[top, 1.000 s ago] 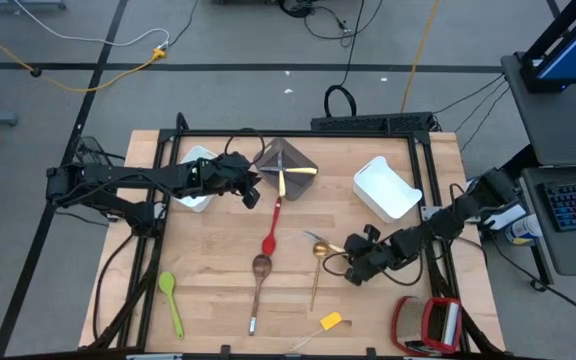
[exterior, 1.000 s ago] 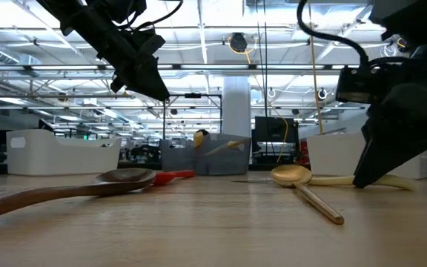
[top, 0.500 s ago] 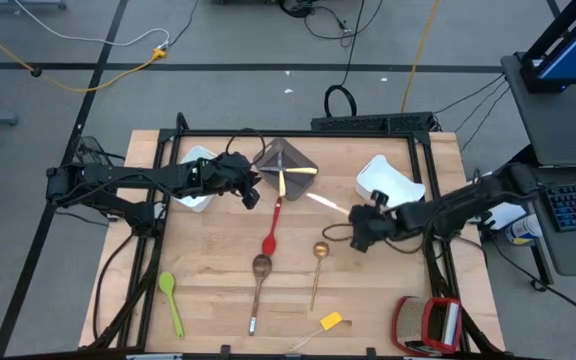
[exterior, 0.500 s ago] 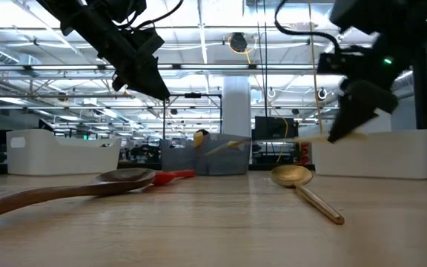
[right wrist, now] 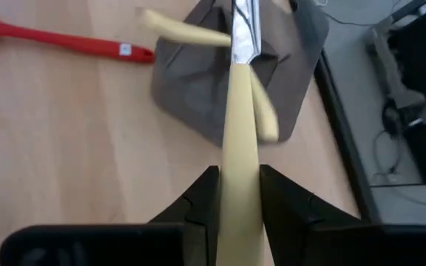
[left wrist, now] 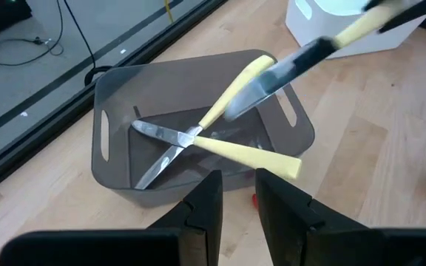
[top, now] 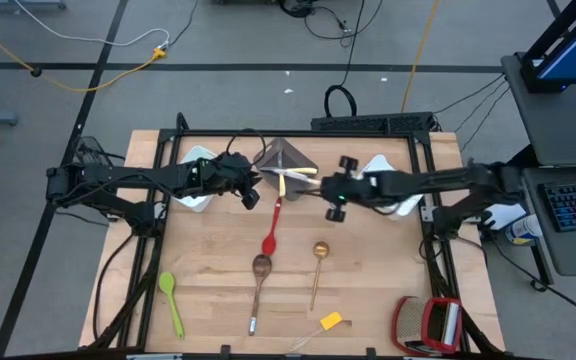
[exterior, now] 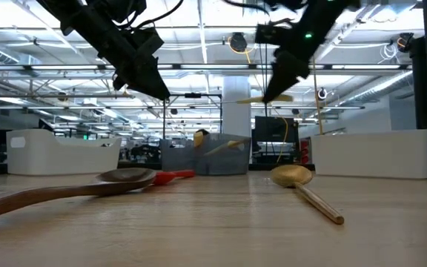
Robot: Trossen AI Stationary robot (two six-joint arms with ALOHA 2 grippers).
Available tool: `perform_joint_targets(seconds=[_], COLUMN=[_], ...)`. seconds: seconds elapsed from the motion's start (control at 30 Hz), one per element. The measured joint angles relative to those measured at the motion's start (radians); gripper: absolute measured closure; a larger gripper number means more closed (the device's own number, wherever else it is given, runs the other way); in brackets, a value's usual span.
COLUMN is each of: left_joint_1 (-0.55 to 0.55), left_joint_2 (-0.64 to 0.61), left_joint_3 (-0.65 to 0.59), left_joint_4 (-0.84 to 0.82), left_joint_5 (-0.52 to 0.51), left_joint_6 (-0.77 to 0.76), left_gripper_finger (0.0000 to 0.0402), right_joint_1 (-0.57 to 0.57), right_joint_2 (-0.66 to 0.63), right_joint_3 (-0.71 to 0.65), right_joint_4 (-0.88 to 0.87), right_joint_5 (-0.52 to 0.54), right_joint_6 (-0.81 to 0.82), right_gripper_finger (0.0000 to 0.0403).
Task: Pick & Place Kitchen Items
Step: Put the yellow table knife into black bin
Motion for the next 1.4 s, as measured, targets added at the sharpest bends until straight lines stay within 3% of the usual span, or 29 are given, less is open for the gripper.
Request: perform_joint_targets(seconds=[0.23, 0.33, 0.87, 1.4], left_joint_1=[0.0, 0.0, 0.0, 0.0], left_joint_2=[0.0, 0.0, 0.0, 0.0], left_joint_3=[0.0, 0.0, 0.0, 0.0], left_joint_4=[0.001, 0.001, 0.002, 0.001], left_joint_5=[0.0, 0.0, 0.0, 0.0], left_joint_6=[0.0, 0.0, 0.043, 0.049], left_gripper_finger=[0.0316, 0.0316, 0.0316, 0.0316], right_joint_1=[-0.097, -0.142, -0.27, -0.272], right_joint_2=[0.217, 0.284, 0.352, 0.367], right_joint_3=[0.258, 0.316, 0.35, 0.35], right_joint_4=[-0.247, -0.274, -0.153, -0.11], right_joint_5=[-0.078, -0.126, -0.317, -0.319], right_joint_6=[0.013, -0.001, -0.058, -0.077], right_gripper_finger=[0.0329, 0.0329, 0.0321, 0.0304])
